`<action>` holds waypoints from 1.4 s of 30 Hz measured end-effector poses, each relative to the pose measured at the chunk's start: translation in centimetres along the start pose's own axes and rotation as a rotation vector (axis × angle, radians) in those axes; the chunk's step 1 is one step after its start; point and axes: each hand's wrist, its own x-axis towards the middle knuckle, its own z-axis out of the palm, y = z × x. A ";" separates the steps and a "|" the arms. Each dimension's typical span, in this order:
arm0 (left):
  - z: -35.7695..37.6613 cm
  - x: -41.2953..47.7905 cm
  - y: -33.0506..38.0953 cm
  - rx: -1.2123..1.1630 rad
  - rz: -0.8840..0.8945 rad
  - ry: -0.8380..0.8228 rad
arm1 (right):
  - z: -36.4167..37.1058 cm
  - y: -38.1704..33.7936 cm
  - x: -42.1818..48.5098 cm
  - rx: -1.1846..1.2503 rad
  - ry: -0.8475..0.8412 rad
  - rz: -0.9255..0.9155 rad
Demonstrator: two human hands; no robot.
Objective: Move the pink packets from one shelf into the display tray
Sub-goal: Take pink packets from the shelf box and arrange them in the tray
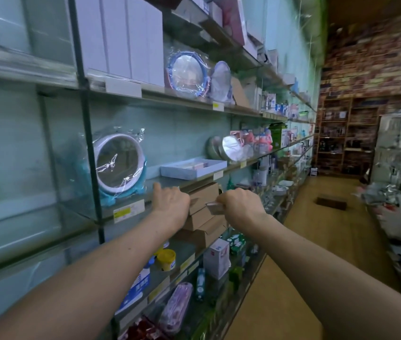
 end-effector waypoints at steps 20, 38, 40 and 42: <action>0.0 17.1 12.5 0.064 -0.179 -0.021 | 5.2 19.1 14.4 0.016 0.048 -0.174; 1.4 29.7 13.2 0.120 -0.281 0.098 | 9.7 23.7 27.7 0.143 0.286 -0.322; 1.9 31.6 12.5 0.124 -0.292 0.113 | 9.8 23.6 29.8 0.142 0.309 -0.344; 2.5 33.5 11.7 0.132 -0.300 0.113 | 10.0 23.6 31.9 0.142 0.313 -0.358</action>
